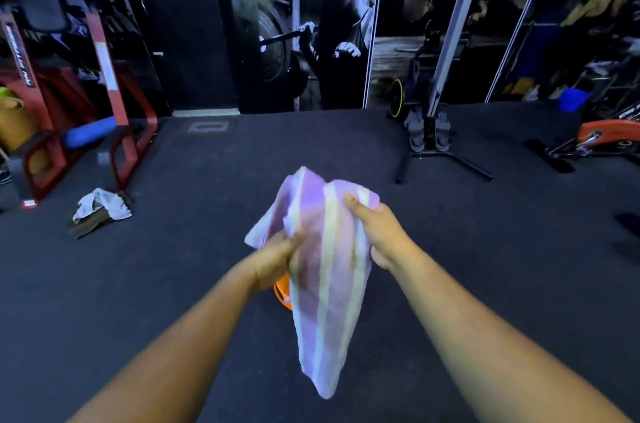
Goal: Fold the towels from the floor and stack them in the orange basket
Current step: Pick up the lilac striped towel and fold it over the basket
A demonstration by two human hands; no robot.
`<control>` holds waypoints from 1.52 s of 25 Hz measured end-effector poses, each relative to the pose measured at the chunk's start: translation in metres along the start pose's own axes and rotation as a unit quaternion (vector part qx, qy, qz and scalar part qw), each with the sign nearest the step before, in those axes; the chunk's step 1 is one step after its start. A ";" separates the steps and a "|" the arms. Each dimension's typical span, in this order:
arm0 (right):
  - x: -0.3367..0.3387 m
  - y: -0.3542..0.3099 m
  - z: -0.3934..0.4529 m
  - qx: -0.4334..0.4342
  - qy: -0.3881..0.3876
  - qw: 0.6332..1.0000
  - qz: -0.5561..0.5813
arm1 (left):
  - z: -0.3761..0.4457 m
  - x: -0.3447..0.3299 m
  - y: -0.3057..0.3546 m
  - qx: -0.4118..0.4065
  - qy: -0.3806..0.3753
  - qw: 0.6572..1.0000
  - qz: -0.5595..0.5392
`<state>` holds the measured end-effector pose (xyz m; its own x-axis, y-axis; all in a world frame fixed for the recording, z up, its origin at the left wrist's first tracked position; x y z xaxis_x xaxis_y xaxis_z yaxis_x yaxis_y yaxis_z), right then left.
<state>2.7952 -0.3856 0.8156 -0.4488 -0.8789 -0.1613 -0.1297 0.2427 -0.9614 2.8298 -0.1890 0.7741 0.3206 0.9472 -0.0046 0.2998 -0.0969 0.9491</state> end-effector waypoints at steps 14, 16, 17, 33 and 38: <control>0.028 0.068 -0.022 -0.001 -0.031 0.999 -0.044 | 0.007 0.002 0.003 0.011 -0.030 0.997 -0.073; 0.019 0.055 -0.009 0.012 0.008 0.999 -0.048 | -0.004 0.006 -0.015 0.050 -0.063 0.997 -0.002; 0.017 0.051 -0.005 0.000 0.012 0.999 -0.040 | -0.007 0.005 -0.014 0.053 -0.056 0.997 0.006; 0.024 0.034 0.017 0.028 0.023 0.997 -0.062 | 0.018 0.024 0.006 -0.028 0.122 0.989 0.072; 0.027 0.028 0.033 0.069 0.097 0.969 -0.217 | 0.030 0.023 0.031 -0.079 0.200 0.973 0.083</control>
<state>2.8083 -0.4164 0.7772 -0.5384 -0.7886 0.2971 -0.2305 -0.2013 -0.9520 2.8736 -0.1795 0.7939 -0.0328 0.9688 0.2455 0.1214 -0.2400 0.9632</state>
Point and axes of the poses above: each hand's wrist, its own z-axis towards the middle knuckle, its own x-axis out of the back of the hand, y = z × x, the point moved 2 cm from there along z, towards the middle knuckle, and after that the axes turned 14 degrees about y, right-handed, at the moved point
